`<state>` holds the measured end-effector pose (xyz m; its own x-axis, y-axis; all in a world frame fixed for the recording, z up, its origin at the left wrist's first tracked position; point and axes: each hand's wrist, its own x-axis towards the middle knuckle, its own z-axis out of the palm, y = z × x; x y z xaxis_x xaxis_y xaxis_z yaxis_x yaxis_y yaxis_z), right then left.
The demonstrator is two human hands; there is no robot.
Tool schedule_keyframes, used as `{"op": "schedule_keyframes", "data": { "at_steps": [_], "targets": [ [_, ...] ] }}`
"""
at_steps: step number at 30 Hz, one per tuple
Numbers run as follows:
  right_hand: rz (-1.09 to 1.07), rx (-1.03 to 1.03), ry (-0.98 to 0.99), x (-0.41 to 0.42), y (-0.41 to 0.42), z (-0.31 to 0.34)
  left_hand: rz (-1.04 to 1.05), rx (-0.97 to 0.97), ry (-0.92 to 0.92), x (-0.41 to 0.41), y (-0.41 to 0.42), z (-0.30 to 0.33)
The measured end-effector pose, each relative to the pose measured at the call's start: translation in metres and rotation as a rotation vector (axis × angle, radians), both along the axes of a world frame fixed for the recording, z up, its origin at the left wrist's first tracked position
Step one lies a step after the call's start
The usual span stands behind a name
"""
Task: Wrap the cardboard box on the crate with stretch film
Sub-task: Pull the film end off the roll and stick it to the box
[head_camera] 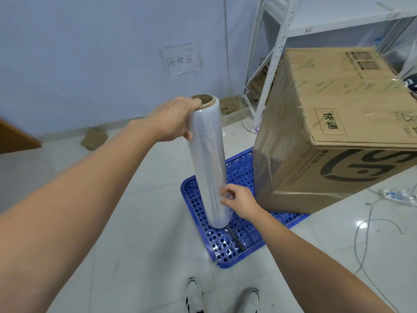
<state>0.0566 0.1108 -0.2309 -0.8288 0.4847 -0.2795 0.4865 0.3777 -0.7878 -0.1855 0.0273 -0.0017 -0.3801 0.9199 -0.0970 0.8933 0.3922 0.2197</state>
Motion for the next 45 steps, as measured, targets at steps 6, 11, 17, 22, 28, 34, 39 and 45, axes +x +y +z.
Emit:
{"op": "schedule_keyframes", "data": {
  "at_steps": [6, 11, 17, 22, 28, 34, 39, 45],
  "targets": [
    [0.137, 0.192, -0.068, -0.009, 0.010, 0.004, 0.040, -0.012, 0.112, 0.011, -0.001, 0.006],
    [0.146, 0.169, -0.083, 0.003, 0.009, 0.000, -0.004, -0.010, 0.132, 0.026, 0.002, 0.017],
    [0.045, 0.063, -0.066, 0.002, 0.017, -0.011, -0.033, -0.010, 0.105, 0.034, 0.003, 0.022],
    [0.043, 0.097, -0.162, -0.001, 0.016, -0.018, -0.006, -0.017, 0.113, 0.036, 0.002, 0.023],
    [0.280, 0.083, -0.299, -0.001, 0.021, -0.004, 0.028, -0.019, 0.128, 0.037, 0.000, 0.020],
    [0.081, -0.001, -0.165, 0.016, 0.017, -0.014, 0.062, -0.019, 0.124, 0.031, -0.006, 0.017],
    [-0.001, -0.047, -0.173, 0.019, 0.007, -0.008, 0.092, -0.014, 0.158, 0.029, -0.007, 0.010],
    [0.089, -0.045, -0.235, 0.034, 0.001, -0.001, 0.156, -0.016, 0.195, 0.030, -0.008, 0.002]
  ]
}}
